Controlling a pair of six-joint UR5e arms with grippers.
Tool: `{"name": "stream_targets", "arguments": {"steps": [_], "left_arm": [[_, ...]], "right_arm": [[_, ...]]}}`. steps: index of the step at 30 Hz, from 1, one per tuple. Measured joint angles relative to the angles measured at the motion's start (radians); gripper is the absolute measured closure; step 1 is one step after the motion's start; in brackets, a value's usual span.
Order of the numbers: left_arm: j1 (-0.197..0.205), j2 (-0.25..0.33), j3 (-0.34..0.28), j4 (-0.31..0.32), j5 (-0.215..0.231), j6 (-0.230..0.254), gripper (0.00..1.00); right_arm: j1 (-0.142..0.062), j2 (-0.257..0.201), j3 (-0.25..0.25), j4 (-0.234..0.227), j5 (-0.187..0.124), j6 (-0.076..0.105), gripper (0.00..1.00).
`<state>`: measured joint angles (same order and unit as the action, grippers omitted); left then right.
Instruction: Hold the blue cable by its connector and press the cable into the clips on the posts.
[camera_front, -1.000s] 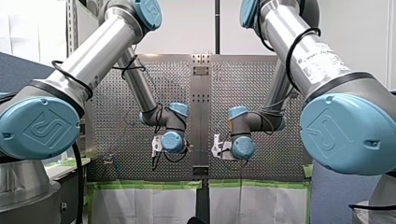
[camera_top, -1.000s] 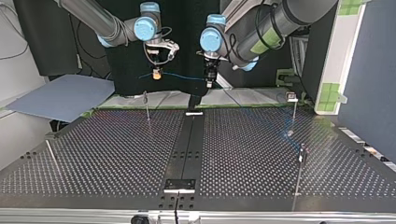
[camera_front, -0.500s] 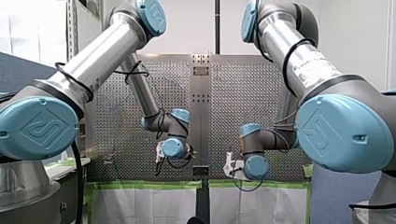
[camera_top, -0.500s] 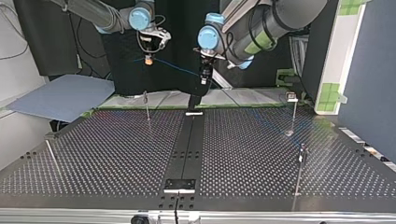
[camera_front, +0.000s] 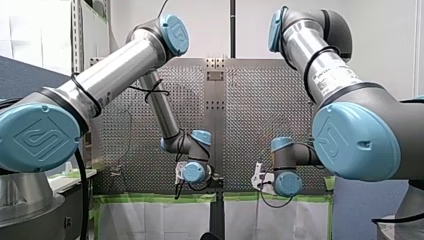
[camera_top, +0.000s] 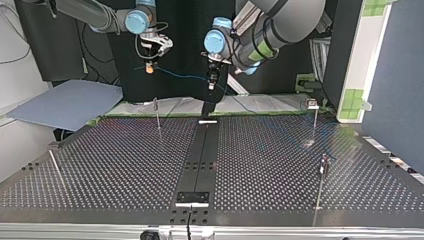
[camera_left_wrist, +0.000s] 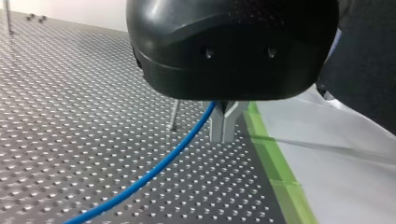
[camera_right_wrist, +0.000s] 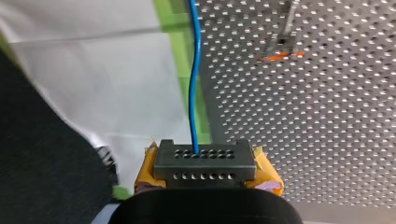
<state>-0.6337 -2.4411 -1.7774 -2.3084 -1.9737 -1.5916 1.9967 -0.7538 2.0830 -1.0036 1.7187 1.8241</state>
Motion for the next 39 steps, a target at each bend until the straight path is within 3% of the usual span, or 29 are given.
{"name": "stream_targets", "arguments": {"steps": [5, 9, 15, 21, 32, 39], "left_arm": [[-0.013, -0.017, 0.018, -0.005, -0.015, 0.021, 1.00], [-0.021, -0.020, 0.028, -0.004, -0.018, 0.027, 1.00], [-0.035, -0.048, 0.064, -0.024, -0.008, 0.026, 1.00], [-0.068, -0.099, 0.117, -0.064, -0.001, -0.008, 1.00], [-0.115, -0.193, 0.210, -0.146, -0.041, -0.022, 1.00], [-0.131, -0.247, 0.270, -0.170, -0.061, -0.045, 1.00]], "right_arm": [[-0.040, 0.000, -0.035, -0.040, -0.041, -0.014, 1.00], [-0.077, 0.001, -0.054, -0.077, -0.065, -0.042, 1.00], [-0.124, 0.006, -0.060, -0.130, -0.070, -0.077, 1.00], [-0.157, 0.046, -0.063, -0.186, -0.070, -0.085, 1.00], [-0.197, 0.076, -0.098, -0.290, -0.087, -0.084, 1.00], [-0.208, 0.076, -0.112, -0.330, -0.094, -0.107, 1.00]]}}
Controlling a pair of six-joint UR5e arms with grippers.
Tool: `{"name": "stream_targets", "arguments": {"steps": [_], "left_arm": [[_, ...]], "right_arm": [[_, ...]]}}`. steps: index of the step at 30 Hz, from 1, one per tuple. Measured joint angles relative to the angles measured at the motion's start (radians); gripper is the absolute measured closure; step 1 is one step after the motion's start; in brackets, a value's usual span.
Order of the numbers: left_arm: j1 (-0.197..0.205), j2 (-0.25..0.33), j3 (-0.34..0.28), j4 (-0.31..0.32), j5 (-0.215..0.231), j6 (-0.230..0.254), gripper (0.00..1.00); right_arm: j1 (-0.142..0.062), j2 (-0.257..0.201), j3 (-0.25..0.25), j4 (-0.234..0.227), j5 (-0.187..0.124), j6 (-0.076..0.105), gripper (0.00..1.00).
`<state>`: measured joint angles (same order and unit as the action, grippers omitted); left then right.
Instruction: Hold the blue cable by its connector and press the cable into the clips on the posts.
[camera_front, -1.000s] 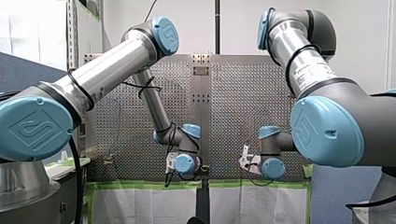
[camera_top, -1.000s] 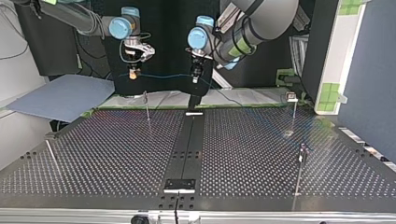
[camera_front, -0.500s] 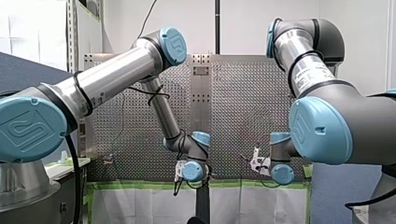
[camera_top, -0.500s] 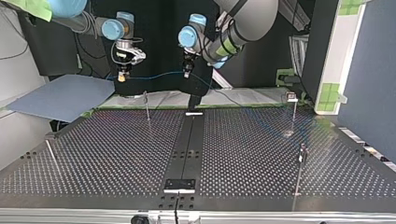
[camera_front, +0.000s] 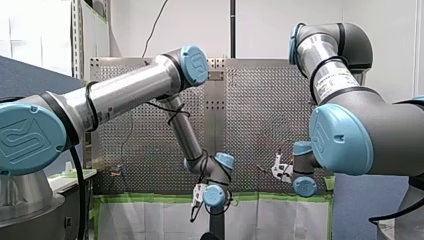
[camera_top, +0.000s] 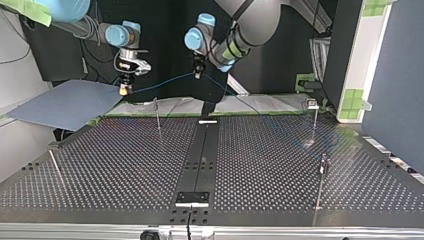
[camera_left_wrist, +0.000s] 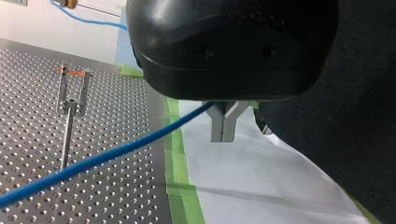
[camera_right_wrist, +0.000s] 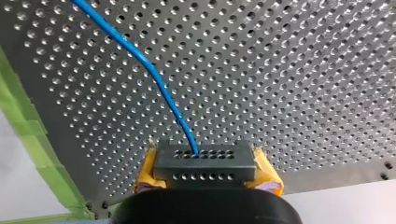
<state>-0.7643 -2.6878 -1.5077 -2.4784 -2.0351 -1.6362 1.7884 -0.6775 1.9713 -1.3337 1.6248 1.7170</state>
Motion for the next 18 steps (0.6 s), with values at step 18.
{"name": "stream_targets", "arguments": {"steps": [18], "left_arm": [[-0.059, -0.008, 0.157, 0.003, -0.082, -0.044, 1.00]], "right_arm": [[-0.010, 0.002, -0.001, 0.076, -0.011, -0.092, 1.00]]}}
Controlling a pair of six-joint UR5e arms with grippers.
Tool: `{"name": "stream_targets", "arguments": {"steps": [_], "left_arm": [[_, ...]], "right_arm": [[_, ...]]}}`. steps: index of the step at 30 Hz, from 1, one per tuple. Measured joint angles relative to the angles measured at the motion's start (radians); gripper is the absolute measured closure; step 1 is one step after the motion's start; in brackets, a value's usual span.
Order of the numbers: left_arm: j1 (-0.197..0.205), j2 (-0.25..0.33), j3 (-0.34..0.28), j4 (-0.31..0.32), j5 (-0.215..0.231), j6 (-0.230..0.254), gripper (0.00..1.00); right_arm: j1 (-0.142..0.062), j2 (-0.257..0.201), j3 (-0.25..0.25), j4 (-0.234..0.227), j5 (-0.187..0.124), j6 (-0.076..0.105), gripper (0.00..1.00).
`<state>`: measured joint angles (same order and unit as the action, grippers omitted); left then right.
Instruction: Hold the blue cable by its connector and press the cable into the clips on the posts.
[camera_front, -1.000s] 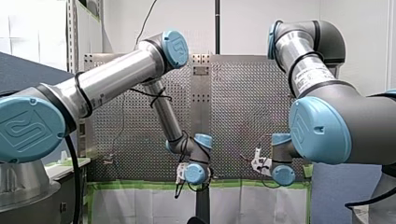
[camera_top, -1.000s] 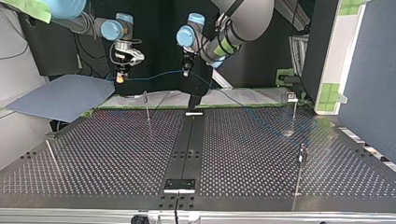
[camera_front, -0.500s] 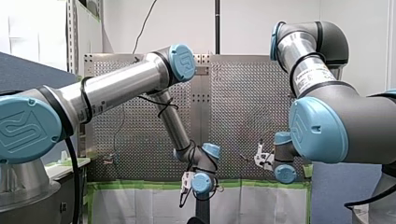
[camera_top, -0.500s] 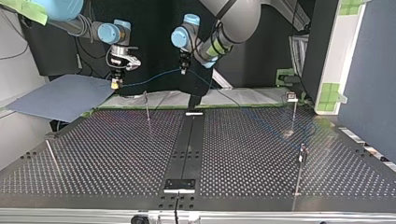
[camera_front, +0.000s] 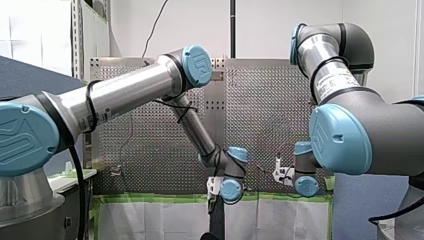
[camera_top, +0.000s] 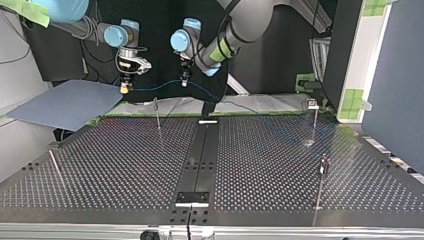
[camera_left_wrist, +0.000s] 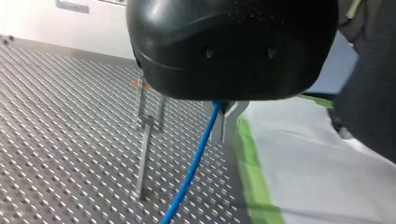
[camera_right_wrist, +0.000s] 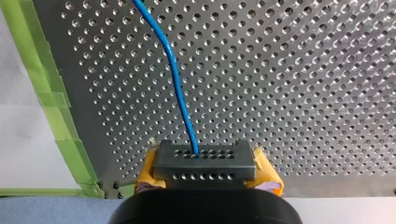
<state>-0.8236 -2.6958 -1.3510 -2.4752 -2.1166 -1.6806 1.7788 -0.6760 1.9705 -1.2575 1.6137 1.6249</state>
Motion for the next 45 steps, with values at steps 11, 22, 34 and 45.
{"name": "stream_targets", "arguments": {"steps": [11, 22, 34, 45], "left_arm": [[-0.026, -0.001, 0.091, -0.015, -0.006, 0.000, 1.00], [-0.008, -0.013, 0.185, -0.027, -0.001, 0.004, 1.00], [-0.005, -0.081, 0.282, -0.097, 0.005, 0.021, 1.00], [-0.003, -0.085, 0.328, -0.085, -0.028, 0.036, 1.00]], "right_arm": [[-0.004, 0.001, -0.006, 0.002, -0.020, 0.004, 1.00], [-0.013, 0.006, -0.051, 0.021, -0.097, 0.041, 1.00], [-0.042, 0.007, -0.088, 0.057, -0.097, 0.062, 1.00], [-0.071, 0.037, -0.125, 0.062, -0.127, 0.071, 1.00]]}}
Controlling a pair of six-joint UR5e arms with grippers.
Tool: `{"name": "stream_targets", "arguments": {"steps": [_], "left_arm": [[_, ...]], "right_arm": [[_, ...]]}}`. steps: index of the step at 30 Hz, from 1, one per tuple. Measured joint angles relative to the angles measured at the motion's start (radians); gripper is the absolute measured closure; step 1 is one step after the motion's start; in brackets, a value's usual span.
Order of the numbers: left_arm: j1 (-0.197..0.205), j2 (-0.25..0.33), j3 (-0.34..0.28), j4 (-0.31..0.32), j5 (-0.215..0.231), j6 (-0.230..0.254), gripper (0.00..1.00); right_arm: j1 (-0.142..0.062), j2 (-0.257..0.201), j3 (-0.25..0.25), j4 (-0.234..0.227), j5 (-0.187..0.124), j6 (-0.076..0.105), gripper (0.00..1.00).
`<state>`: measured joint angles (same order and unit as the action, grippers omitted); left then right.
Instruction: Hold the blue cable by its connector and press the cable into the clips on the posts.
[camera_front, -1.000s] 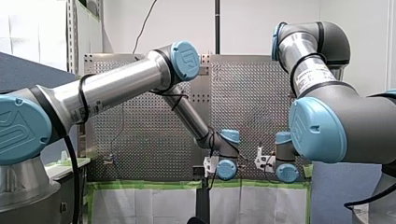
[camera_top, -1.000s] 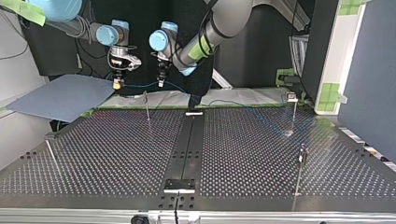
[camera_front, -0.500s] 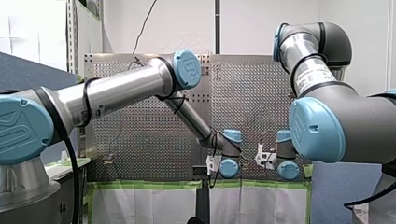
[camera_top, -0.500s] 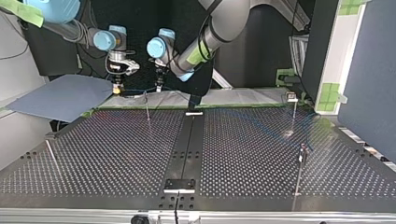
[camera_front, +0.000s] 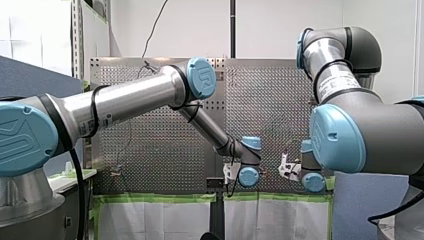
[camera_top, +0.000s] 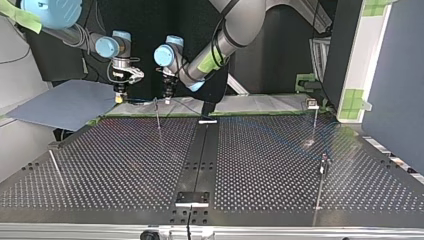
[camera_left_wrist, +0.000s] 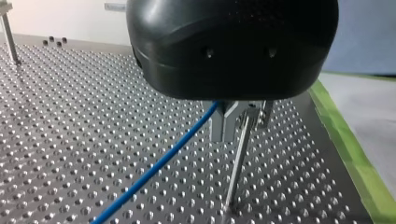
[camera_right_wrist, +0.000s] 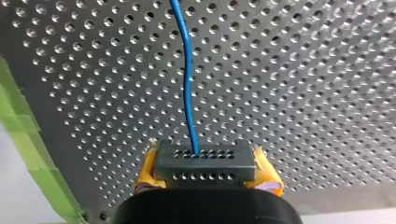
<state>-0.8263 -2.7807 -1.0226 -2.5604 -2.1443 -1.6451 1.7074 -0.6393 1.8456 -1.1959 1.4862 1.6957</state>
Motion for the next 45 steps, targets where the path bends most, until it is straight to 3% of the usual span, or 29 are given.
{"name": "stream_targets", "arguments": {"steps": [6, 10, 13, 18, 26, 32, 40, 45], "left_arm": [[-0.001, -0.008, 0.005, 0.004, -0.020, 0.030, 1.00], [-0.011, -0.009, 0.016, 0.005, -0.035, 0.054, 1.00], [-0.021, -0.010, 0.027, 0.006, -0.047, 0.076, 1.00], [-0.022, -0.013, 0.038, 0.006, -0.044, 0.080, 1.00], [-0.034, -0.061, 0.057, 0.003, -0.031, 0.067, 1.00], [-0.041, -0.068, 0.048, 0.025, -0.013, 0.054, 1.00], [-0.035, -0.069, 0.057, 0.017, -0.007, 0.049, 1.00], [-0.027, -0.070, 0.061, 0.017, -0.005, 0.048, 1.00]], "right_arm": [[-0.005, 0.047, -0.047, 0.038, -0.024, -0.033, 1.00], [-0.008, 0.070, -0.068, 0.040, -0.051, -0.042, 1.00], [-0.010, 0.075, -0.073, 0.024, -0.073, -0.034, 1.00], [-0.020, 0.077, -0.078, -0.003, -0.098, -0.007, 1.00], [-0.046, 0.077, -0.078, 0.003, -0.101, 0.016, 1.00], [-0.067, 0.077, -0.078, 0.005, -0.105, 0.045, 1.00], [-0.070, 0.078, -0.078, 0.007, -0.122, 0.043, 1.00], [-0.065, 0.078, -0.078, 0.007, -0.127, 0.028, 1.00]]}}
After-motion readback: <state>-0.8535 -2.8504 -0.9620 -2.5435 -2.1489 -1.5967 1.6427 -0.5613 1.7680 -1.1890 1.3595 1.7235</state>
